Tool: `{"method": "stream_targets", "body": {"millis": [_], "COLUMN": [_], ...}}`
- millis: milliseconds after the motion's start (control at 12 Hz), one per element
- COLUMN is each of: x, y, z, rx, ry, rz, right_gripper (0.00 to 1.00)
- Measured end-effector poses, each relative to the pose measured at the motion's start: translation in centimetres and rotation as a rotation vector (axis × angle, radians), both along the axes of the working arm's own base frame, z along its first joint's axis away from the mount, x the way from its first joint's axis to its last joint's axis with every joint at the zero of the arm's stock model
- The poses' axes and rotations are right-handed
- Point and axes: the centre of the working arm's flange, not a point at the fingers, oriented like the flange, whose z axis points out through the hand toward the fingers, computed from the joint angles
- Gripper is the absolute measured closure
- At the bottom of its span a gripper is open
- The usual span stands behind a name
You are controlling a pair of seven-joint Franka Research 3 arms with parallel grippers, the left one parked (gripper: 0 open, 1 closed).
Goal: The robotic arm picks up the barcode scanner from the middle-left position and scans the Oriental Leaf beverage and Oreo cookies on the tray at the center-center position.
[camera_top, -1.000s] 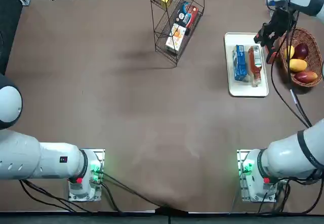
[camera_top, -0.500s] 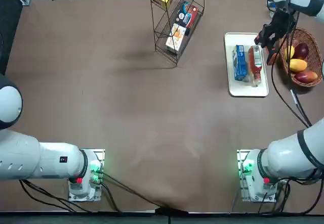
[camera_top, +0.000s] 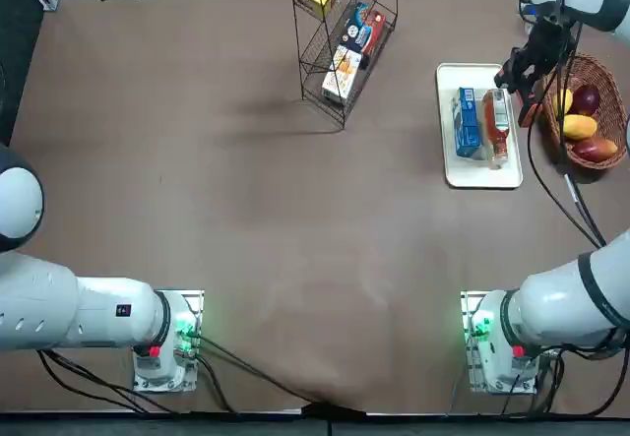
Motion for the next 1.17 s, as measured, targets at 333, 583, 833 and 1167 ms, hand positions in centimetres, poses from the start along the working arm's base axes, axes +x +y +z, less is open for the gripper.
{"method": "stream_targets", "body": {"millis": [333, 583, 833, 1167], "x": [0.0, -0.1, -0.1, 0.5], "y": [-0.2, -0.6, -0.4, 1.0], "z": [0.0, 0.0, 0.0, 0.7], "rx": [0.003, 0.006, 0.008, 0.01], "ry": [0.0, 0.0, 0.0, -0.017], "rz": [0.007, 0.013, 0.017, 0.042], "right_gripper": [0.57, 0.57, 0.57, 0.57]}}
